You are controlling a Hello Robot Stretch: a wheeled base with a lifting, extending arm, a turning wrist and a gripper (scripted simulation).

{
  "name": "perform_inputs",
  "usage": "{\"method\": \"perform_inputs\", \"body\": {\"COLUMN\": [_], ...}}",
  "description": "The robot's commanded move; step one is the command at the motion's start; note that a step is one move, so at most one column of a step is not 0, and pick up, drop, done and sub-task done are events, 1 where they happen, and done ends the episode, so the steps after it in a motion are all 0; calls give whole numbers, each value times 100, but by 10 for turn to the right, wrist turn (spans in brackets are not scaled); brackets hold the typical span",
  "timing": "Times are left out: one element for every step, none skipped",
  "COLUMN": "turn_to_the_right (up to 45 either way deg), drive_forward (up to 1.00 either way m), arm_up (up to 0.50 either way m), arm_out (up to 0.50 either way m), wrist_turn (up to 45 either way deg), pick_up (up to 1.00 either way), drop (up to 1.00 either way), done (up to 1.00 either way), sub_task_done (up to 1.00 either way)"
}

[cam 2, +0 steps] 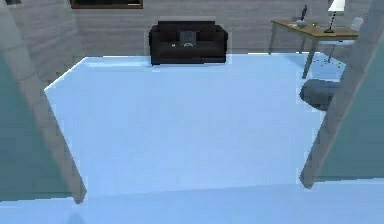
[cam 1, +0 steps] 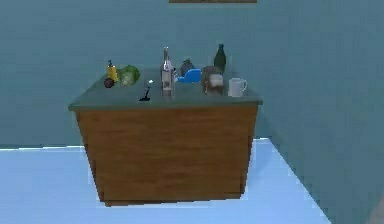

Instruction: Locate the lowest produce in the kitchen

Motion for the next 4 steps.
{"method": "perform_inputs", "body": {"turn_to_the_right": [0, -450, -420, 0], "drive_forward": [65, 0, 0, 30], "arm_up": [0, 0, 0, 0], "arm_out": [0, 0, 0, 0], "wrist_turn": [0, 0, 0, 0], "pick_up": [0, 0, 0, 0], "drop": [0, 0, 0, 0], "done": [0, 0, 0, 0], "sub_task_done": [0, 0, 0, 0]}}
